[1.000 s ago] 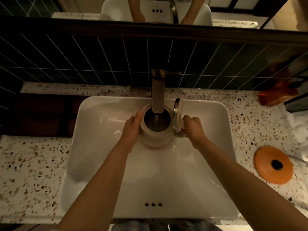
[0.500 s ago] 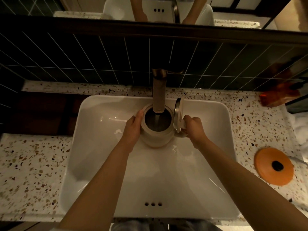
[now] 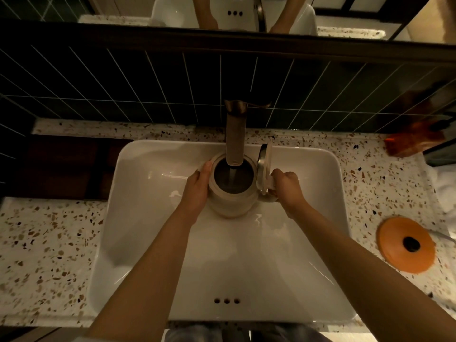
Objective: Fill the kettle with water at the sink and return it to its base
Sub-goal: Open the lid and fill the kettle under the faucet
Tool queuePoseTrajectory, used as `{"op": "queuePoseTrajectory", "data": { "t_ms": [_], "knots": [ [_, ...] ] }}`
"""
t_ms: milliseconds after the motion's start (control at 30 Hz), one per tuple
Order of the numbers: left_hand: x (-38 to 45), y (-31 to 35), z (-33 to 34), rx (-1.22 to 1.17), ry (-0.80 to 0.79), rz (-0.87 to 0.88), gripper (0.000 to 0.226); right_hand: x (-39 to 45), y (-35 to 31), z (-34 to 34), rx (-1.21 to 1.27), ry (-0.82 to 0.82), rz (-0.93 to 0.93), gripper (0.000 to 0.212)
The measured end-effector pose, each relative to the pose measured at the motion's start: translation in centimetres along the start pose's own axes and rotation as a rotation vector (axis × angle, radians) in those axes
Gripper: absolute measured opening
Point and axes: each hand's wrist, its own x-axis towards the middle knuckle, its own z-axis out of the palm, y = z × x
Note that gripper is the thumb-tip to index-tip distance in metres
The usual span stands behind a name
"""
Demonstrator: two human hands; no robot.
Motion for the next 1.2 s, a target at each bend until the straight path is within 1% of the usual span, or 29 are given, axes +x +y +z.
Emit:
{"op": "queuePoseTrajectory", "data": {
  "t_ms": [200,500,767,833,933,967,1200],
  "knots": [
    [-0.08,0.13,0.01,-0.004,0.007,-0.005,0.023,-0.05,-0.08,0.06,-0.006,-0.004,-0.002,0.028],
    [-0.09,0.14,0.09,-0.012,0.005,-0.007,0.022,-0.16,-0.03,0.02,0.006,-0.022,-0.002,0.026],
    [-0.11,0.16,0.26,-0.041,0.014,-0.009,0.020,-0.31,-0.17,-0.07,0.019,-0.016,-0.007,0.029],
    [-0.17,0.02,0.30,-0.053,0.021,-0.010,0.024,-0.36,-0.20,-0.10,0.022,-0.017,-0.016,0.031],
    [-0.34,-0.11,0.28,-0.041,0.024,-0.005,0.043,-0.50,-0.37,-0.10,0.026,-0.009,-0.016,0.034],
    [-0.41,-0.07,0.27,-0.038,0.029,-0.006,0.046,-0.42,-0.31,-0.09,0.020,-0.010,-0.020,0.033],
    [-0.78,0.09,0.52,-0.051,0.049,-0.005,0.049,-0.26,-0.26,-0.07,0.012,-0.012,-0.010,0.032]
  ]
}}
